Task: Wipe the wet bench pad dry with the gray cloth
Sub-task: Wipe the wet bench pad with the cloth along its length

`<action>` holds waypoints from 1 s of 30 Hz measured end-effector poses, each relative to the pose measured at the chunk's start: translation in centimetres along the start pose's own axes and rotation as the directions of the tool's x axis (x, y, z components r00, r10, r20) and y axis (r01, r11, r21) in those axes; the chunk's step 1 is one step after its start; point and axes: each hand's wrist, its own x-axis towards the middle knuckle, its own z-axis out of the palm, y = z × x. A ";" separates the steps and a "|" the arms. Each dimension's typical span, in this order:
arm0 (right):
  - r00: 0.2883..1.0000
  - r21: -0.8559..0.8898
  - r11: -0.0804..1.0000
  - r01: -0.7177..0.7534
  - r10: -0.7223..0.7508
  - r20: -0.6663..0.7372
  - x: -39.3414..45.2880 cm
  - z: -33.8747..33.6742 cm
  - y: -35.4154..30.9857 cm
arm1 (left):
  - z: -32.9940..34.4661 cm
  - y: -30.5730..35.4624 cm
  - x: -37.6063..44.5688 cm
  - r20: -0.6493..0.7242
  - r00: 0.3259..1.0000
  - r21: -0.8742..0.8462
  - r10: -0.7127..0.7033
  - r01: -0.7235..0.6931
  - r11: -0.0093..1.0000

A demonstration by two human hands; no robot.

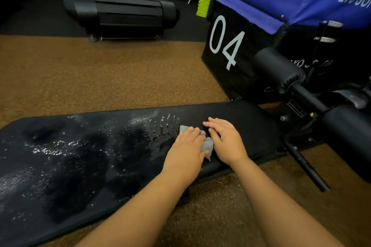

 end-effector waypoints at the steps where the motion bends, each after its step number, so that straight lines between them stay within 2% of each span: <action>1: 1.000 -0.008 1.000 0.002 -0.002 0.004 0.0 0.1 0.0 | -0.1 -0.2 -0.5 0.011 1.000 0.001 0.017 -0.017 1.000; 5: 0.998 -0.051 0.998 0.031 -0.029 0.053 0.0 -0.3 -0.2 | -0.9 -1.2 -3.0 0.026 0.999 -0.017 0.038 -0.038 0.999; 9: 0.982 -0.119 0.986 0.120 -0.101 0.157 -0.2 -1.2 0.3 | -1.1 -0.2 -1.7 -0.011 0.996 -0.052 -0.090 0.089 0.995; 12: 0.980 -0.119 0.983 0.139 -0.119 0.161 -0.2 -1.2 0.4 | -0.5 1.5 -0.1 -0.064 0.981 -0.095 -0.186 0.179 0.979; 14: 0.982 -0.111 0.985 0.133 -0.116 0.146 -0.3 -1.1 0.3 | 0.0 1.9 -1.0 -0.091 0.985 -0.084 -0.145 0.137 0.987; 16: 0.984 -0.113 0.985 0.128 -0.113 0.136 -0.4 -1.1 0.3 | -0.3 1.7 -2.7 -0.134 0.991 -0.039 -0.023 0.018 0.999; 18: 0.986 -0.111 0.987 0.119 -0.105 0.130 -0.4 -1.2 0.3 | -1.0 0.8 -4.0 -0.113 0.992 -0.038 0.047 -0.052 0.998; 20: 0.987 -0.106 0.988 0.112 -0.098 0.124 -0.5 -1.1 0.4 | -1.0 -0.5 -3.9 -0.072 0.997 -0.124 -0.010 0.001 0.992; 22: 0.989 -0.100 0.989 0.107 -0.096 0.116 -0.5 -1.0 0.4 | -0.7 -0.5 -2.7 -0.111 0.986 -0.147 -0.126 0.110 0.983; 24: 0.990 -0.088 0.991 0.097 -0.087 0.110 -0.5 -1.0 0.3 | -0.2 1.3 -1.6 -0.132 0.974 -0.150 -0.182 0.161 0.975; 27: 0.990 -0.069 0.993 0.092 -0.084 0.117 -0.4 -1.0 0.2 | 0.6 3.1 -1.5 -0.104 0.988 -0.117 -0.117 0.105 0.988; 30: 0.987 -0.095 0.989 0.115 -0.103 0.122 -0.6 -1.3 0.0 | -0.2 1.6 -3.1 -0.037 0.999 -0.042 0.024 -0.026 0.999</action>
